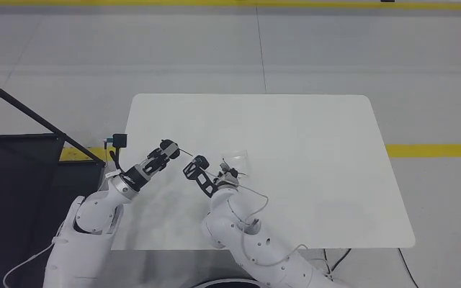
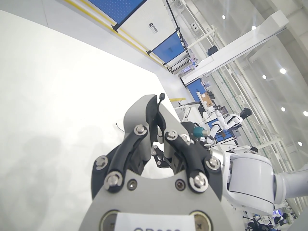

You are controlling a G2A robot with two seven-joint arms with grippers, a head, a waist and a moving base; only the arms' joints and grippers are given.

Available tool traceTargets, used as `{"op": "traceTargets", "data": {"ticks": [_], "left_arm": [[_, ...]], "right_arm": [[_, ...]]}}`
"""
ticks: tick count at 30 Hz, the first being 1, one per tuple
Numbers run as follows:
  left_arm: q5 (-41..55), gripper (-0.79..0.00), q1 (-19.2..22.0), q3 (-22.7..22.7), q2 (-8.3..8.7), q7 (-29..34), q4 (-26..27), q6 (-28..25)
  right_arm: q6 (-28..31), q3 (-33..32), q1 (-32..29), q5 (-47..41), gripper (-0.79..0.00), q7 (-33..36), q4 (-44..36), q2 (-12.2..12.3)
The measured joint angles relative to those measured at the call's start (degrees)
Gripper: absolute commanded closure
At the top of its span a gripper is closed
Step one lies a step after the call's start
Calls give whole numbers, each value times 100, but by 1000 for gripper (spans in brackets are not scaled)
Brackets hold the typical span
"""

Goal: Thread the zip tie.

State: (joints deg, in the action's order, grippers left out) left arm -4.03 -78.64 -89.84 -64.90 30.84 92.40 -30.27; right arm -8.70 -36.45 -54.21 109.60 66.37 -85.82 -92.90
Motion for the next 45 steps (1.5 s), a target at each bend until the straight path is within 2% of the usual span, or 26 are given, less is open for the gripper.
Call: {"op": "traceTargets", "data": {"ticks": [17,20,22,30,45], "left_arm": [[42,0,34,1,41,-27,-67,-12],[43,0,36,7,47,-39,-72,-17],[43,0,38,9,51,-44,-73,-18],[56,0,51,8,68,-55,-83,-24],[129,0,161,26,104,49,-73,67]], "right_arm": [[186,-96,266,-98,-215,16,720,-356],[184,-124,280,-66,-175,34,792,-404],[186,-142,280,-31,-99,50,822,-434],[231,-236,227,111,-3,37,851,-519],[321,-650,-304,597,0,-354,235,-503]]}}
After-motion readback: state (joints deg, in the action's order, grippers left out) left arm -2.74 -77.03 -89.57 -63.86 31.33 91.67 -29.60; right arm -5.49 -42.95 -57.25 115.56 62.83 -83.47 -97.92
